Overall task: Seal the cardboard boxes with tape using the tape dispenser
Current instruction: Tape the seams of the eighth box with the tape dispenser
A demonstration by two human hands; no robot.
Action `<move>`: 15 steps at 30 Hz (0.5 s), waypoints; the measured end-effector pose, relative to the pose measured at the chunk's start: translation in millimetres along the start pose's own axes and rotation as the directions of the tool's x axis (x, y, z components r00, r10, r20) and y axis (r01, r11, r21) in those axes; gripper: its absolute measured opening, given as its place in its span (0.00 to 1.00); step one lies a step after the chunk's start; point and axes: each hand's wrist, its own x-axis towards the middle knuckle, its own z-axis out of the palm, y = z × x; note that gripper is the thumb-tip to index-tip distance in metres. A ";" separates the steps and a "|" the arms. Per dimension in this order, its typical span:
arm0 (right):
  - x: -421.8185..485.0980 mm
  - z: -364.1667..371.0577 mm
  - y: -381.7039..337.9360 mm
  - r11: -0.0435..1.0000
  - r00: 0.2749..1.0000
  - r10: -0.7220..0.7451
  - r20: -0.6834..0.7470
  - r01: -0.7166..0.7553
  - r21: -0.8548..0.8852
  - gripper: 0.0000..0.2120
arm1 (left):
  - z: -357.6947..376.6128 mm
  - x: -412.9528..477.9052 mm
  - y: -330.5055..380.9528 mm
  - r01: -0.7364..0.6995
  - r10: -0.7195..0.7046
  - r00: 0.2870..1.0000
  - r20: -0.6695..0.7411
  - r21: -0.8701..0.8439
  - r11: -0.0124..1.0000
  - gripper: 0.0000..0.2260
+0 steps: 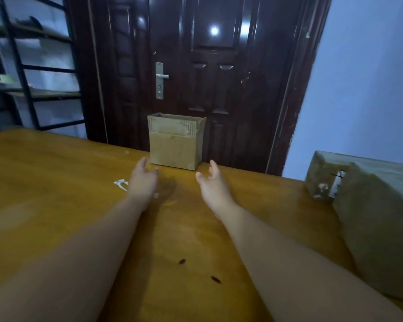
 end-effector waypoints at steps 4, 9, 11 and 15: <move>55.6 15.5 7.3 0.998 0.999 -0.037 -0.037 0.038 0.046 0.28 | 5.7 54.7 -10.8 0.009 -0.019 0.998 -0.066 -0.148 0.989 0.24; 95.4 24.0 13.7 0.999 0.998 -0.040 -0.052 0.041 0.012 0.31 | 16.7 95.7 -15.2 0.032 -0.036 0.999 -0.018 -0.207 0.978 0.26; 102.7 23.3 14.7 1.000 0.999 -0.017 -0.050 0.019 0.023 0.33 | 21.0 103.9 -16.7 0.021 -0.016 0.999 0.035 -0.149 0.989 0.28; 100.1 27.8 14.4 0.999 0.999 -0.033 -0.002 0.033 -0.038 0.34 | 23.3 100.4 -14.0 0.009 0.007 0.987 0.160 -0.100 0.995 0.31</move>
